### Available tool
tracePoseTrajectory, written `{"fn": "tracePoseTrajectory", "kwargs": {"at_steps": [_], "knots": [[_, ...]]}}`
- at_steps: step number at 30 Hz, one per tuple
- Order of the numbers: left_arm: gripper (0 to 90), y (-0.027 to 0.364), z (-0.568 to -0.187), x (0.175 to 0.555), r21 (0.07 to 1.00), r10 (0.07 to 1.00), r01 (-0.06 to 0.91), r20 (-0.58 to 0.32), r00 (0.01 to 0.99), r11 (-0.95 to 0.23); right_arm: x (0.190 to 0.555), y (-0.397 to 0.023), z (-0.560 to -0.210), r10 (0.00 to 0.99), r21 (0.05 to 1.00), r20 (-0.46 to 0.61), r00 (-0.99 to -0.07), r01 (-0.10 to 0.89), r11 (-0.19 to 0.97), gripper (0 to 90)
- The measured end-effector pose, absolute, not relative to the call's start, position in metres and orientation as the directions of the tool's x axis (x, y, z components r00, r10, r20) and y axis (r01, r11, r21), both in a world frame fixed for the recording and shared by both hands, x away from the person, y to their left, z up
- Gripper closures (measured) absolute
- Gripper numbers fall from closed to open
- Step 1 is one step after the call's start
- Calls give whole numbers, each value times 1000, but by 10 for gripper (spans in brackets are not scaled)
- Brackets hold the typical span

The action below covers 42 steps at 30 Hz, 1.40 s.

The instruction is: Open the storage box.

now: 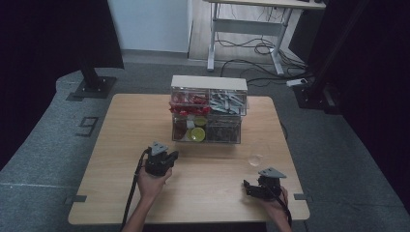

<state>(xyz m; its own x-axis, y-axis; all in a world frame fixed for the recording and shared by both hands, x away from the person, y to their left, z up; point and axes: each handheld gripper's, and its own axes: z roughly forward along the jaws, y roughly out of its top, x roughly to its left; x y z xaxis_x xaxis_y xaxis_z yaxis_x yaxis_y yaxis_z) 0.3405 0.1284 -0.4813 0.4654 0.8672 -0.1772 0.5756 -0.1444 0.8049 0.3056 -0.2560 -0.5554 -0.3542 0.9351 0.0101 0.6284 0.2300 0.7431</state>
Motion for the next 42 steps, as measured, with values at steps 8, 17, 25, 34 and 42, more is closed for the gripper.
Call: {"fn": "tracePoseTrajectory", "kwargs": {"at_steps": [8,17,25,34,42], "knots": [[900,121,-480,348,806,866,569,-161,473,-161,306,-256,-555,935,743,10,-355,628,230,149],[900,112,-482,358,804,866,570,-155,476,-170,306,-256,-555,935,743,10,-355,628,230,149],[900,103,-485,370,796,866,577,-146,478,-184,306,-256,-555,935,743,9,-354,628,231,149],[900,97,-494,384,779,868,596,-146,474,-194,306,-256,-555,935,743,9,-355,628,231,149],[900,96,-496,392,777,874,602,-153,461,-182,306,-256,-555,935,743,9,-354,628,231,149]]}}
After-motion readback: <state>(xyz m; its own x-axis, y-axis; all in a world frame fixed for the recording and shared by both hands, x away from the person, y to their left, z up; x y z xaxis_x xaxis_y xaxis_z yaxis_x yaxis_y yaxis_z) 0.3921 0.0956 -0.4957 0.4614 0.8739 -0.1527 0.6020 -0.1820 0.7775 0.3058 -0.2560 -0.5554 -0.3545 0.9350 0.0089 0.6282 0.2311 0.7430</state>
